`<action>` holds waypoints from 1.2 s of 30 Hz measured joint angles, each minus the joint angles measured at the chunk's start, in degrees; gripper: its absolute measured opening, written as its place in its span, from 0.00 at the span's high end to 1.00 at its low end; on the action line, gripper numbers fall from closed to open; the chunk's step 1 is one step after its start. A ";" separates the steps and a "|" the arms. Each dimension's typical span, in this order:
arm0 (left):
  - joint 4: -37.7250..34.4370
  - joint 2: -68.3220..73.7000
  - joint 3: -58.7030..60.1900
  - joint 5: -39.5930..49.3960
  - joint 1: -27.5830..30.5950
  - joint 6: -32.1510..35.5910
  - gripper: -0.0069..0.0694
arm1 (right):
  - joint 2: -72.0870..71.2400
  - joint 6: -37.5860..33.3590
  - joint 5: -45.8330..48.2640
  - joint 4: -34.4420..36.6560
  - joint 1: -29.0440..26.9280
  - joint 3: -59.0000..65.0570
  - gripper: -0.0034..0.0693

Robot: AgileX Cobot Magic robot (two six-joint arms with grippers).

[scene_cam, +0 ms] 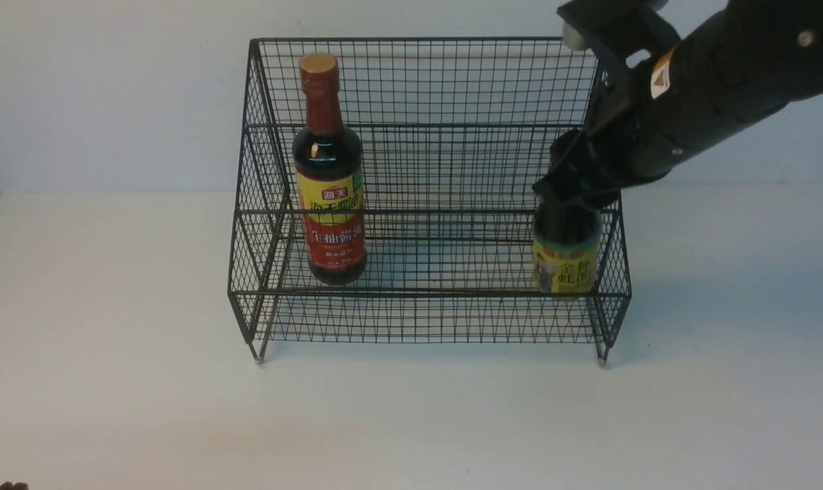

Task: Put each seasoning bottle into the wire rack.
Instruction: Use the right arm to put the condiment bottle back on the shelf

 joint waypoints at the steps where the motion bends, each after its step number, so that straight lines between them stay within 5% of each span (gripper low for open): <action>1: 0.00 0.00 0.00 0.00 0.00 0.00 0.92 | 0.46 0.76 0.00 -0.05 0.00 0.00 0.54; 16: 0.00 0.00 0.00 0.00 0.00 0.00 0.92 | 6.72 25.83 0.49 -7.70 0.13 -0.40 0.54; 31: 0.00 0.00 0.00 0.00 0.00 0.00 0.92 | 7.41 30.38 0.32 -8.11 0.29 -0.95 0.54; 36: 0.00 0.00 0.00 0.00 0.00 0.00 0.92 | 7.36 30.95 0.20 -7.89 0.29 -0.95 0.47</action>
